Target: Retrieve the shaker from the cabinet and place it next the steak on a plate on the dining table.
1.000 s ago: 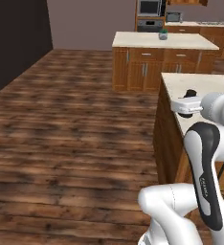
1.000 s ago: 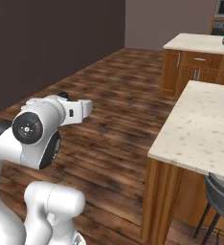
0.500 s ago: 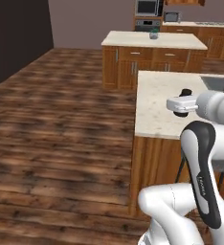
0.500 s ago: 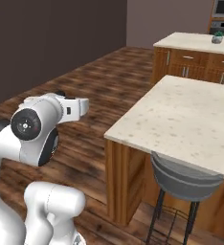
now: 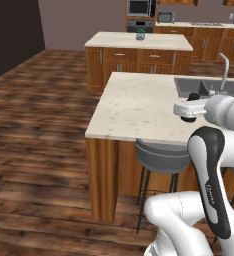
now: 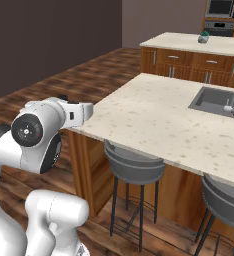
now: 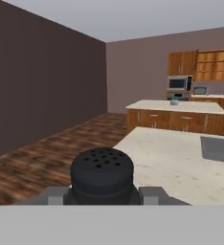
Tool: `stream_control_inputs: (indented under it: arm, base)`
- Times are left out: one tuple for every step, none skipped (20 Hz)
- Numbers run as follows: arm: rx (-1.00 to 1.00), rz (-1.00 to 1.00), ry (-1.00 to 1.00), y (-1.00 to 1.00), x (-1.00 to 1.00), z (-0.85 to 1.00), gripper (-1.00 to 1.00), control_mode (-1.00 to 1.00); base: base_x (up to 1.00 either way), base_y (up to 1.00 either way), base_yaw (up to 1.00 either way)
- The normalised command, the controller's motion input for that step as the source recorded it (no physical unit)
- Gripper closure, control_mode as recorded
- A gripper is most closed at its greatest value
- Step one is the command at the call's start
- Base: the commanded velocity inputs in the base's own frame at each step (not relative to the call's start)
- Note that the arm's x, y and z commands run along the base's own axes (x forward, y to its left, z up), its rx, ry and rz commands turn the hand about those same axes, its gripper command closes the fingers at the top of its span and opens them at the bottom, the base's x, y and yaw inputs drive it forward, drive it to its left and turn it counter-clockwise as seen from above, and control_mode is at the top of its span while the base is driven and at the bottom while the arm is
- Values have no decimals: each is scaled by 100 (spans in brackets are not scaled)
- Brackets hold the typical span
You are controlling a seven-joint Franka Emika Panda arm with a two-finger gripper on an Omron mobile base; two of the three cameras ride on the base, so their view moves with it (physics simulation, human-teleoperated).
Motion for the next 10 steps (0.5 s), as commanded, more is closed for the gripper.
stream_control_inputs:
  arm:
    - [0, 0, 0, 0, 0, 0, 100, 100]
    - [0, 0, 0, 0, 0, 0, 100, 100]
    - [0, 0, 0, 0, 0, 0, 100, 100]
    - [0, 0, 0, 0, 0, 0, 100, 100]
    - [0, 0, 0, 0, 0, 0, 100, 100]
    - [0, 0, 0, 0, 0, 0, 100, 100]
    - [0, 0, 0, 0, 0, 0, 100, 100]
    - [0, 0, 0, 0, 0, 0, 100, 100]
    - [0, 0, 0, 0, 0, 0, 100, 100]
    - [0, 0, 0, 0, 0, 0, 100, 100]
  base:
    - [-37, -100, 0]
    - [-36, -100, 0]
    - [-39, -100, 0]
    - [-41, -100, -1]
    - [-31, -100, -3]
    - [-12, -100, -9]
    - [-4, -100, -14]
    - [0, -100, -18]
    - [0, -100, -23]
    - [0, -100, -23]
